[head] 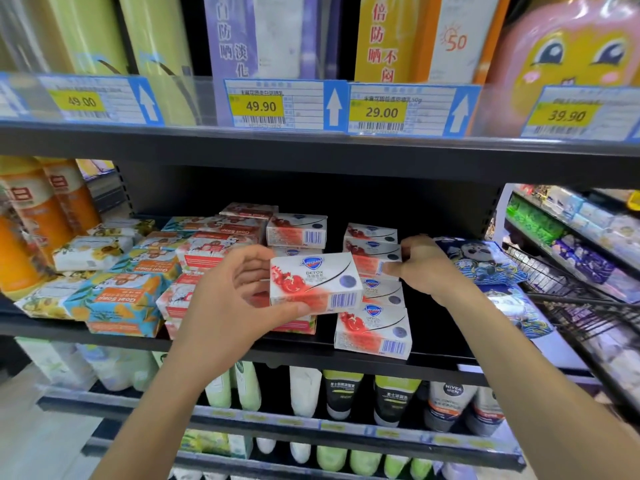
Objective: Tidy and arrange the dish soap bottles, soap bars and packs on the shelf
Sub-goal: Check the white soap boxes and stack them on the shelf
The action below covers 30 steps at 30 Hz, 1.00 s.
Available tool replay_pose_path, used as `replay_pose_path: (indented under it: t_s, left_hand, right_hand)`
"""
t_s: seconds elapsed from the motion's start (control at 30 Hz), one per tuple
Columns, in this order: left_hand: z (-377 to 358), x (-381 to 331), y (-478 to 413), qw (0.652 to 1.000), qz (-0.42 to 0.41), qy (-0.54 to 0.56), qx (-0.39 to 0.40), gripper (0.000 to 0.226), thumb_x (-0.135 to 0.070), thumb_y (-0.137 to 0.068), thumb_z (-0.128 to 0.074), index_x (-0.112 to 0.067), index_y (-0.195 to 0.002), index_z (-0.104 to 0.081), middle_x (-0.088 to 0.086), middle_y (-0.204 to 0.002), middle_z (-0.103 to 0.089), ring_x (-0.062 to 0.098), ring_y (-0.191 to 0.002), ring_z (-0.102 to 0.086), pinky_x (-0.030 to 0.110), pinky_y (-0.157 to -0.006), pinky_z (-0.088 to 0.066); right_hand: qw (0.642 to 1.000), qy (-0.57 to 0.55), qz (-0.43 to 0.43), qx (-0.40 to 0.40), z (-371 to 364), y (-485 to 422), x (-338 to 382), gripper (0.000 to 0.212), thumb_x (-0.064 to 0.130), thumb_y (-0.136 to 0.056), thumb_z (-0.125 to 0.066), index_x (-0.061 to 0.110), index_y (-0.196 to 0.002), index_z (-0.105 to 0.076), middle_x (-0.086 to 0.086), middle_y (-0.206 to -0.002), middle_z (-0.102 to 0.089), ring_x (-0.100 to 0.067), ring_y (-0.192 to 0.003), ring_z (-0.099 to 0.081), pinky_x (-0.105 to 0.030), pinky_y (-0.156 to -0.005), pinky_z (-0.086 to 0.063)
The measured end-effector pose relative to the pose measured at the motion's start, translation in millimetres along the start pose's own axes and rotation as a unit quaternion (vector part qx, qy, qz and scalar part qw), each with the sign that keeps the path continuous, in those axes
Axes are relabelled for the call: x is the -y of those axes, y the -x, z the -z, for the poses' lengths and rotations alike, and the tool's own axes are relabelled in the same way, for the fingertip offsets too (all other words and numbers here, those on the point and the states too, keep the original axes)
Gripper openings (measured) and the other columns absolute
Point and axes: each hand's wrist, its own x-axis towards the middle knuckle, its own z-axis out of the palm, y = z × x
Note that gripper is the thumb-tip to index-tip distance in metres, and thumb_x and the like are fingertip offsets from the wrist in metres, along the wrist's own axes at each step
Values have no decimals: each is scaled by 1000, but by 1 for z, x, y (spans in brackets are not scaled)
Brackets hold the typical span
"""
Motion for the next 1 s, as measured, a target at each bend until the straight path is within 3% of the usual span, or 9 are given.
replay_pose_path:
  t_s: [0.07, 0.17, 0.27, 0.37, 0.5, 0.67, 0.83, 0.93, 1.0]
  left_hand:
    - [-3, 3, 2, 1000, 6, 1, 5, 74, -37, -50, -95, -31, -116, -63, -14, -109, -72, 4, -107, -69, 25, -93, -58]
    - [-8, 5, 7, 1000, 11, 11, 17, 76, -39, -49, -95, -32, -117, -63, -17, -111, -71, 2, -108, -69, 24, -91, -58]
    - [-15, 5, 11, 999, 16, 29, 30, 76, -37, -49, -94, -29, -118, -64, -22, -110, -71, 1, -107, -69, 21, -89, -58]
    - [-25, 6, 14, 999, 15, 33, 40, 75, -36, -49, -93, -29, -117, -64, -22, -106, -71, -1, -107, -68, 16, -90, -56]
    - [-38, 9, 17, 999, 8, 31, 40, 71, -34, -52, -93, -29, -117, -65, -18, -110, -71, -2, -112, -64, 16, -95, -54]
    - [-41, 4, 27, 998, -52, -29, 30, 71, -34, -68, -91, -41, -131, -58, -34, -119, -64, -13, -117, -58, 8, -99, -46]
    - [-38, 23, 42, 989, -100, -110, 11, 56, -52, -77, -76, -40, -129, -61, -30, -123, -59, -7, -120, -55, 7, -102, -39]
    - [-44, 56, 50, 978, -102, -178, 30, 49, -58, -82, -68, -38, -126, -65, -30, -125, -57, -9, -122, -51, 3, -104, -31]
    - [-51, 79, 52, 970, -104, -217, 39, 49, -57, -85, -66, -32, -128, -67, -24, -125, -58, -4, -121, -49, 12, -106, -33]
  right_hand:
    - [999, 34, 19, -15, 5, 13, 11, 35, 15, -88, -77, 8, -120, -65, -3, -116, -69, -20, -105, -65, -26, -76, -49]
    - [995, -69, 60, -49, 20, 56, 33, 45, 9, -93, -70, 15, -136, -57, 17, -109, -62, -2, -101, -62, -26, -92, -48]
    - [977, -178, 109, 48, 32, 102, 41, 44, 18, -90, -77, 28, -130, -63, 16, -120, -69, 1, -111, -65, -31, -100, -56]
    - [969, -161, 123, 140, 28, 131, 34, 70, 44, -70, -92, 37, -133, -63, 11, -117, -71, -9, -106, -70, -36, -93, -59]
    - [973, -152, 145, 93, 19, 139, 25, 66, 39, -64, -90, 39, -125, -64, 15, -107, -72, -10, -96, -69, -33, -91, -58]
    - [963, -216, 148, 70, 21, 145, 16, 63, 26, -63, -91, 27, -122, -69, 3, -109, -75, -18, -100, -70, -34, -95, -57]
    - [967, -230, 108, -1, 33, 139, 13, 58, 28, -64, -89, 27, -118, -70, 10, -107, -76, -7, -95, -72, -20, -86, -58]
    - [982, -173, 61, -51, 30, 122, 10, 56, 28, -73, -90, 24, -123, -67, 13, -106, -75, 3, -89, -70, -17, -77, -56]
    - [988, -135, 58, -55, 23, 110, 9, 51, 28, -77, -89, 22, -123, -66, 15, -103, -73, 3, -87, -69, -16, -76, -53]
